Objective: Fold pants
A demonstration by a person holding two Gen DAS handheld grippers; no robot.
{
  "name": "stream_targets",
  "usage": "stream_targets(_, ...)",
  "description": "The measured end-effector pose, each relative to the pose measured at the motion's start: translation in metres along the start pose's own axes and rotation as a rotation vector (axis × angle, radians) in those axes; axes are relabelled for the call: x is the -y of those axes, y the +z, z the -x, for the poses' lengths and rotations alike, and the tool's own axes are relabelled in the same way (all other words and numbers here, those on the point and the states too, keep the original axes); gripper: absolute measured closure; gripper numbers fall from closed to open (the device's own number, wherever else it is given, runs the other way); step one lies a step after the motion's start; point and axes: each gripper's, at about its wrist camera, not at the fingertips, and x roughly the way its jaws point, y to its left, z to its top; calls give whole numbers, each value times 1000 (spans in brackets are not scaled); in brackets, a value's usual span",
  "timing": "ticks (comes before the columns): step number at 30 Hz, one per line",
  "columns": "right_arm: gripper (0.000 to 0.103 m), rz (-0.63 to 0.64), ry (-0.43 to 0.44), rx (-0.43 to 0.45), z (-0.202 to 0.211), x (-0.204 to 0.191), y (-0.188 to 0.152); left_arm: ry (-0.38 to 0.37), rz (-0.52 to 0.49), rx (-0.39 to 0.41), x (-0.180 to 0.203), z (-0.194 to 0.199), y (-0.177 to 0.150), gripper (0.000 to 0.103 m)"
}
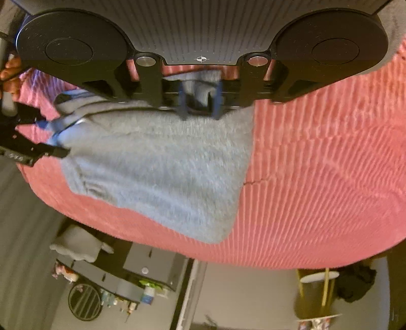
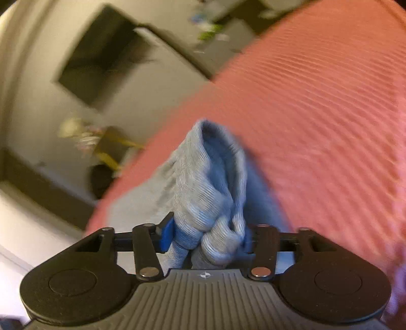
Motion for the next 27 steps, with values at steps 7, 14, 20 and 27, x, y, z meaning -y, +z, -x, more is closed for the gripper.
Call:
stream_targets(7, 37, 45, -15, 215, 28, -5, 2, 25, 139, 78, -23, -5, 31, 45)
stream_targets(14, 36, 507, -60, 266, 21, -66, -34, 82, 65, -98, -6, -68, 12, 45)
stream_targets(20, 37, 414, -176, 156, 0, -54, -19, 95, -55, -71, 14, -54, 14, 50)
stream_targets(27, 37, 448, -175, 292, 13, -61, -27, 91, -77, 71, 23, -51, 49, 35)
